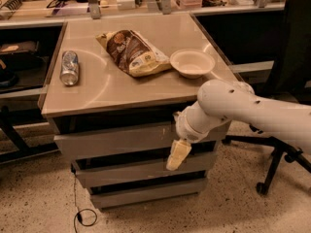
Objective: Open top drawer
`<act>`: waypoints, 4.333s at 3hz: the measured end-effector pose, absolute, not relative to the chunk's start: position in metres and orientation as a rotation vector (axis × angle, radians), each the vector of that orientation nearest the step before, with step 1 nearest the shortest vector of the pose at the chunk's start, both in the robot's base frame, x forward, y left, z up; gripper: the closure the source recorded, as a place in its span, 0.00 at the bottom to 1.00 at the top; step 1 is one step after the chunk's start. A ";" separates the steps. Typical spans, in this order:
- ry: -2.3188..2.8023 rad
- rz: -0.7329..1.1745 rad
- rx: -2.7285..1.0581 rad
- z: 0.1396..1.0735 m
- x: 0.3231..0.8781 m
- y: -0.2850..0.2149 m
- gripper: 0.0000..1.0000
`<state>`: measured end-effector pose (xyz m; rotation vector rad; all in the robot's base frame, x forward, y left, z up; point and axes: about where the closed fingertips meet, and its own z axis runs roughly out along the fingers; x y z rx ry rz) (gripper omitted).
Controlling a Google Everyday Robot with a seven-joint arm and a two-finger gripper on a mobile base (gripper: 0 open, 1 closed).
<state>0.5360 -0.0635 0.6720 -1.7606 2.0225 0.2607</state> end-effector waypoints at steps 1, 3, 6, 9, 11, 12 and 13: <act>2.025 0.262 -1.771 0.663 0.544 -0.065 0.00; 2.059 0.311 -1.815 0.642 0.533 -0.066 0.00; 2.143 0.383 -1.860 0.688 0.453 -0.086 0.00; 2.148 0.401 -1.970 0.657 0.450 -0.064 0.00; 2.177 0.430 -2.000 0.650 0.437 -0.067 0.00; 2.194 0.442 -2.007 0.651 0.429 -0.072 0.00; 2.194 0.442 -2.007 0.652 0.429 -0.072 0.00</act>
Offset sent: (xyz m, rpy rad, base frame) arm -0.0125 -0.0061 -0.0539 -0.0390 0.1281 0.0408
